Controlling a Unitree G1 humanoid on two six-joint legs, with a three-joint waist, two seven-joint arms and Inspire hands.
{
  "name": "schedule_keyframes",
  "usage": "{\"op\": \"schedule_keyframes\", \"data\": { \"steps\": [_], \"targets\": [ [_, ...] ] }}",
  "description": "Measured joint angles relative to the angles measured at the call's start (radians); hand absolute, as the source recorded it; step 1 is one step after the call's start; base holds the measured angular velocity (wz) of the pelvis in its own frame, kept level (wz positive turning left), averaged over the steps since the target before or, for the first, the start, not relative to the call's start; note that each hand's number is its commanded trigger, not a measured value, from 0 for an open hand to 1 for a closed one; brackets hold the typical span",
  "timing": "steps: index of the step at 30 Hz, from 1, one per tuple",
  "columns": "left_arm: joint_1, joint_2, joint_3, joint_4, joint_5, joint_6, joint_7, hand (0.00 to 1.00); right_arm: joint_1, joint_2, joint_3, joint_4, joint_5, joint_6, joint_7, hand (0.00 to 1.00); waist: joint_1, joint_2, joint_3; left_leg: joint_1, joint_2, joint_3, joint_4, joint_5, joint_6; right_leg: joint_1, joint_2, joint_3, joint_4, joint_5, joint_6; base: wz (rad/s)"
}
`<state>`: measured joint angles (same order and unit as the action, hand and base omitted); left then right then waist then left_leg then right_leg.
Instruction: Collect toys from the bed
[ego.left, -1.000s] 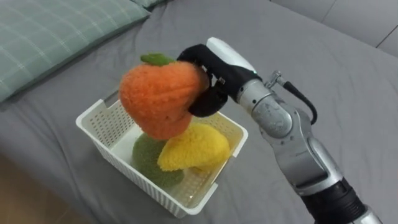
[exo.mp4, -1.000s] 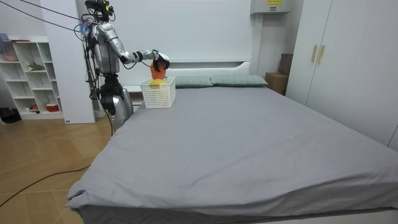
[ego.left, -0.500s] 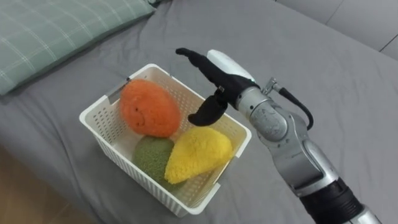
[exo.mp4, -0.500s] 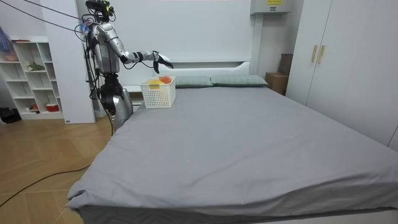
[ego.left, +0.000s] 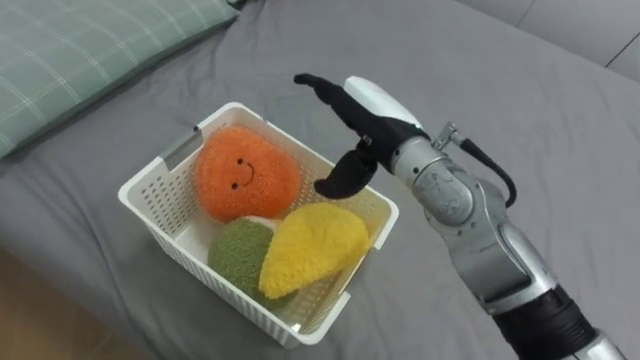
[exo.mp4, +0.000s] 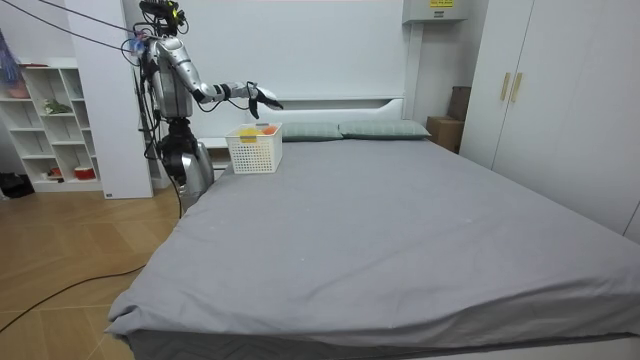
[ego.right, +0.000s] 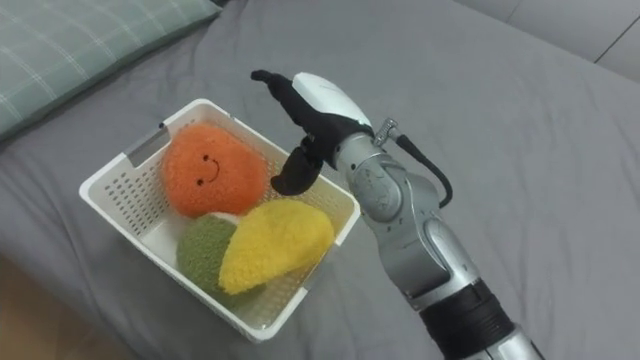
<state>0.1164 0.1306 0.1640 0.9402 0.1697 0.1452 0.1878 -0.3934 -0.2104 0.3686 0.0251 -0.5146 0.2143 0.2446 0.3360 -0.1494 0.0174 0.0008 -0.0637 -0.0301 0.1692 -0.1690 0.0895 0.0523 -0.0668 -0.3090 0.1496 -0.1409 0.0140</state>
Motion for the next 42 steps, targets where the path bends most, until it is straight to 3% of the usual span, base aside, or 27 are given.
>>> {"op": "schedule_keyframes", "data": {
  "steps": [3,8,10,11,13,16,18,21,24,29,32,34,39,42],
  "targets": [
    [0.004,-0.001,0.005,0.000,-0.009,-0.002,0.021,0.00,0.048,-0.002,-0.049,-0.016,0.023,-0.018,-0.035,0.00,-0.009,0.006,-0.0007,0.011,0.000,0.008,-0.002,0.000,0.000,0.008,0.001,0.011,0.001,0.000,0.000,-0.04],
    [0.020,-0.002,0.032,0.002,-0.008,-0.020,0.048,0.00,0.179,-0.008,-0.177,-0.048,0.144,-0.067,-0.094,0.00,-0.062,0.023,-0.0027,0.023,0.002,0.026,-0.003,0.000,0.001,0.014,0.000,0.033,0.001,0.000,0.001,-0.09],
    [0.025,-0.005,0.033,0.004,-0.008,-0.027,0.053,0.00,0.239,-0.009,-0.224,-0.051,0.190,-0.074,-0.137,0.00,-0.094,0.044,-0.0116,0.032,0.004,0.045,-0.006,0.000,0.002,0.016,0.002,0.058,0.002,0.001,0.002,-0.28],
    [0.027,-0.006,0.034,0.005,-0.008,-0.031,0.054,0.00,0.251,-0.009,-0.237,-0.056,0.199,-0.074,-0.142,0.00,-0.102,0.046,-0.0159,0.033,0.004,0.051,-0.009,0.000,0.002,0.016,0.002,0.063,0.002,0.002,0.003,-0.25],
    [0.044,-0.013,0.059,0.005,-0.008,-0.055,0.071,0.00,0.303,-0.013,-0.291,-0.092,0.260,-0.096,-0.171,0.00,-0.134,0.071,-0.0168,0.055,0.010,0.083,-0.020,0.000,0.002,0.018,0.006,0.091,0.007,0.002,0.002,-0.38],
    [0.072,-0.014,0.068,0.006,-0.009,-0.077,0.090,0.00,0.360,-0.016,-0.348,-0.095,0.333,-0.135,-0.231,0.00,-0.190,0.089,-0.0215,0.075,0.017,0.111,-0.036,-0.001,0.000,0.020,0.015,0.119,0.009,0.005,-0.001,-0.32],
    [0.074,-0.014,0.068,0.014,-0.009,-0.082,0.091,0.00,0.391,-0.017,-0.380,-0.097,0.363,-0.135,-0.257,0.00,-0.224,0.090,-0.0209,0.079,0.022,0.126,-0.037,-0.001,-0.001,0.010,0.017,0.126,0.021,0.004,-0.003,-0.27],
    [0.078,-0.018,0.067,0.015,-0.010,-0.094,0.091,0.00,0.416,-0.020,-0.419,-0.103,0.423,-0.135,-0.297,0.00,-0.232,0.088,-0.0182,0.074,0.031,0.173,-0.041,-0.006,-0.006,-0.020,0.027,0.171,0.036,0.008,-0.009,-0.47],
    [0.087,-0.025,0.068,0.035,-0.045,-0.106,0.119,0.00,0.433,-0.023,-0.478,-0.105,0.544,-0.175,-0.351,0.00,-0.274,0.087,-0.0167,0.079,0.036,0.193,-0.038,-0.014,-0.006,-0.020,0.038,0.190,0.034,0.009,-0.009,-0.20],
    [0.110,-0.029,0.067,0.037,-0.051,-0.109,0.137,0.00,0.475,-0.023,-0.534,-0.088,0.651,-0.218,-0.460,0.00,-0.288,0.095,-0.0146,0.092,0.042,0.219,-0.035,-0.019,-0.007,-0.018,0.046,0.212,0.027,0.015,-0.010,-0.15],
    [0.120,-0.030,0.061,0.039,-0.059,-0.107,0.138,0.00,0.507,-0.016,-0.549,-0.030,0.719,-0.227,-0.462,0.00,-0.325,0.099,-0.0155,0.089,0.043,0.220,-0.036,-0.020,-0.007,-0.019,0.048,0.211,0.019,0.019,-0.010,0.00],
    [0.125,-0.034,0.068,0.040,-0.071,-0.098,0.153,0.00,0.539,0.011,-0.577,0.043,0.797,-0.227,-0.473,0.00,-0.346,0.100,-0.0160,0.089,0.046,0.222,-0.037,-0.021,-0.009,-0.020,0.052,0.226,0.018,0.019,-0.010,-0.04],
    [0.139,-0.034,0.068,0.060,-0.080,-0.089,0.160,0.00,0.580,0.045,-0.628,0.201,0.953,-0.229,-0.520,0.00,-0.372,0.112,-0.0221,0.088,0.051,0.246,-0.039,-0.023,-0.012,-0.032,0.053,0.249,0.021,0.021,-0.013,-0.15],
    [0.147,-0.035,0.068,0.061,-0.082,-0.089,0.173,0.00,0.598,0.049,-0.630,0.357,1.042,-0.248,-0.550,0.00,-0.386,0.112,-0.0213,0.094,0.052,0.249,-0.039,-0.025,-0.014,-0.034,0.059,0.250,0.020,0.021,-0.013,-0.03]
  ]
}}
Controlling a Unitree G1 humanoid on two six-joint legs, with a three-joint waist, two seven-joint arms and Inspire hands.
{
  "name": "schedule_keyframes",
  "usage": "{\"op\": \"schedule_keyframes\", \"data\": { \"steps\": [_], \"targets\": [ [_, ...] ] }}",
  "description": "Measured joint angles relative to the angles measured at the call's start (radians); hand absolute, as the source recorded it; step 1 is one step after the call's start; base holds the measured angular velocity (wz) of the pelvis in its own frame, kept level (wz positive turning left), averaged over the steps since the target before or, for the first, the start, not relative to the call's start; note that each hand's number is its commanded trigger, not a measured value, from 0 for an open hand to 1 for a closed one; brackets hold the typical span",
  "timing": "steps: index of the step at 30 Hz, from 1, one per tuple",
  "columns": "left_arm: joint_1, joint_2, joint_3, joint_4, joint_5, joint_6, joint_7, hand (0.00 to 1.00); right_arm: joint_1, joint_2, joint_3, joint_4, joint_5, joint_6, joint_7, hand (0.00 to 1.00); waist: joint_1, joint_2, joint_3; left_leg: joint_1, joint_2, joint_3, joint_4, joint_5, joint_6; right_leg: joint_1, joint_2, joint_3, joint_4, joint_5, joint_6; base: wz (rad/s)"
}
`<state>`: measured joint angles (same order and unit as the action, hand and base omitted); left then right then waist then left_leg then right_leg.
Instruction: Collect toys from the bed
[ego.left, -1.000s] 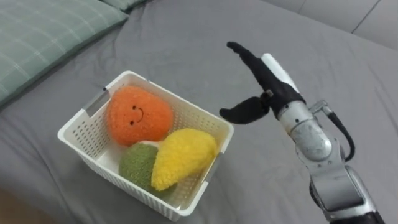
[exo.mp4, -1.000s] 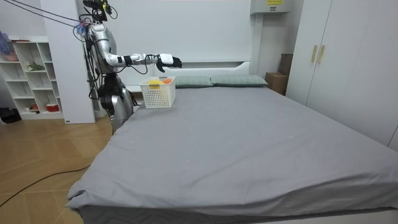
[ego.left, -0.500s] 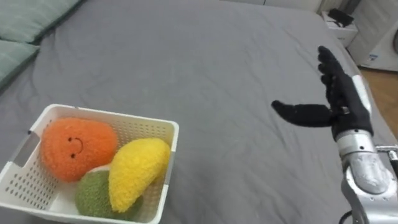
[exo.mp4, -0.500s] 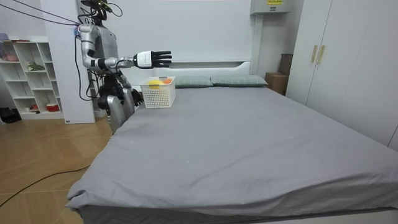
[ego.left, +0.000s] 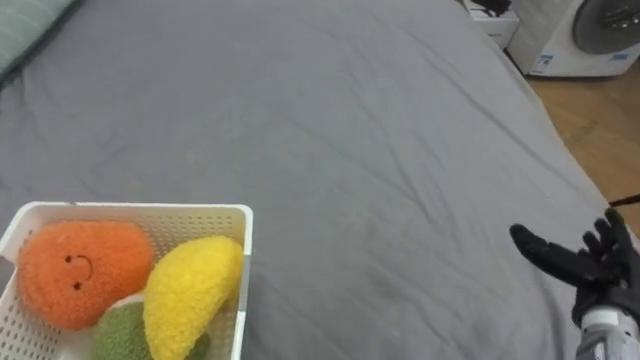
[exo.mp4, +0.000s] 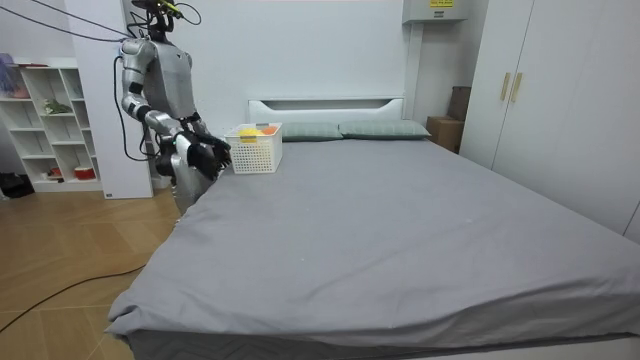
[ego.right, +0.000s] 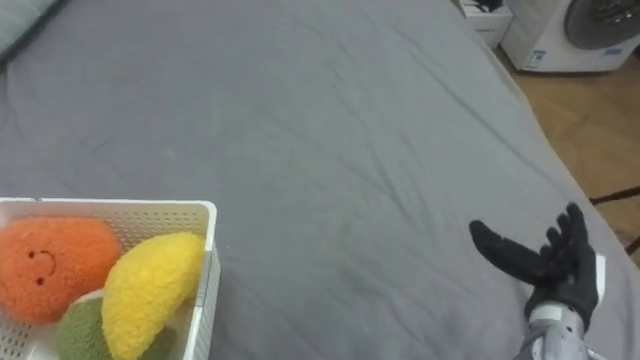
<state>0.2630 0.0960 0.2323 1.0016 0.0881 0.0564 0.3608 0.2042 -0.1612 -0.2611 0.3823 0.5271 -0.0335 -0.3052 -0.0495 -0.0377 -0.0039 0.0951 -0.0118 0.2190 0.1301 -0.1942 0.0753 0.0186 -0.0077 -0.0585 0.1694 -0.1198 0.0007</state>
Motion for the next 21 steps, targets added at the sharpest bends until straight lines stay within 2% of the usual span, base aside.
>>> {"op": "schedule_keyframes", "data": {
  "steps": [3,8,9,10,12,14,16,21],
  "targets": [
    [0.010,0.000,0.002,0.000,-0.001,0.000,0.000,0.00,0.031,0.017,-0.020,0.150,0.036,-0.003,-0.012,0.00,-0.009,0.002,0.0003,0.004,0.000,0.001,0.000,-0.004,-0.001,0.005,0.002,0.001,0.000,0.000,0.000,-0.03],
    [0.012,-0.001,0.028,0.023,-0.009,-0.006,0.000,0.00,0.056,0.018,-0.049,0.457,0.091,-0.020,-0.008,0.00,-0.034,0.004,0.0037,0.003,0.000,0.001,0.000,-0.006,-0.001,0.007,0.000,0.006,0.004,-0.002,0.000,-0.03],
    [0.013,-0.001,0.029,0.029,-0.009,-0.007,-0.001,0.00,0.067,0.019,-0.051,0.518,0.089,-0.021,-0.001,0.00,-0.037,0.004,0.0094,0.003,0.000,0.000,0.000,-0.008,-0.002,0.016,-0.002,0.007,0.004,-0.003,-0.001,0.00],
    [0.013,-0.002,0.024,0.033,-0.012,-0.007,-0.002,0.00,0.077,0.020,-0.051,0.575,0.088,-0.020,0.006,0.00,-0.038,0.005,0.0118,0.004,0.000,0.000,0.002,-0.009,-0.002,0.017,-0.002,0.007,0.003,-0.004,-0.001,0.00],
    [0.013,-0.002,0.020,0.035,-0.019,-0.008,-0.007,0.00,0.083,0.023,-0.047,0.649,0.089,-0.020,0.026,0.00,-0.038,0.007,0.0128,0.004,0.000,0.000,0.003,-0.009,-0.002,0.015,0.002,0.008,0.000,-0.005,0.000,0.00],
    [0.013,-0.002,0.023,0.035,-0.018,-0.008,-0.016,0.00,0.082,0.026,-0.044,0.720,0.088,-0.017,0.057,0.00,-0.037,0.009,0.0128,0.004,-0.001,0.000,0.003,-0.009,-0.003,0.010,0.003,0.016,-0.002,-0.011,0.001,0.00],
    [0.013,-0.002,0.040,0.035,-0.008,-0.009,-0.025,0.00,0.079,0.036,-0.042,0.806,0.085,-0.009,0.109,0.00,-0.033,0.013,0.0078,0.006,-0.002,-0.005,0.003,-0.009,-0.003,0.013,0.002,0.011,-0.002,-0.013,0.001,0.05],
    [0.013,-0.002,0.039,0.041,0.003,-0.005,-0.031,0.00,0.067,0.042,0.006,0.890,0.052,0.024,0.197,0.00,-0.028,0.021,0.0051,0.011,-0.002,-0.005,0.003,-0.011,-0.003,0.016,0.001,0.001,-0.004,-0.016,0.000,0.01]
  ]
}}
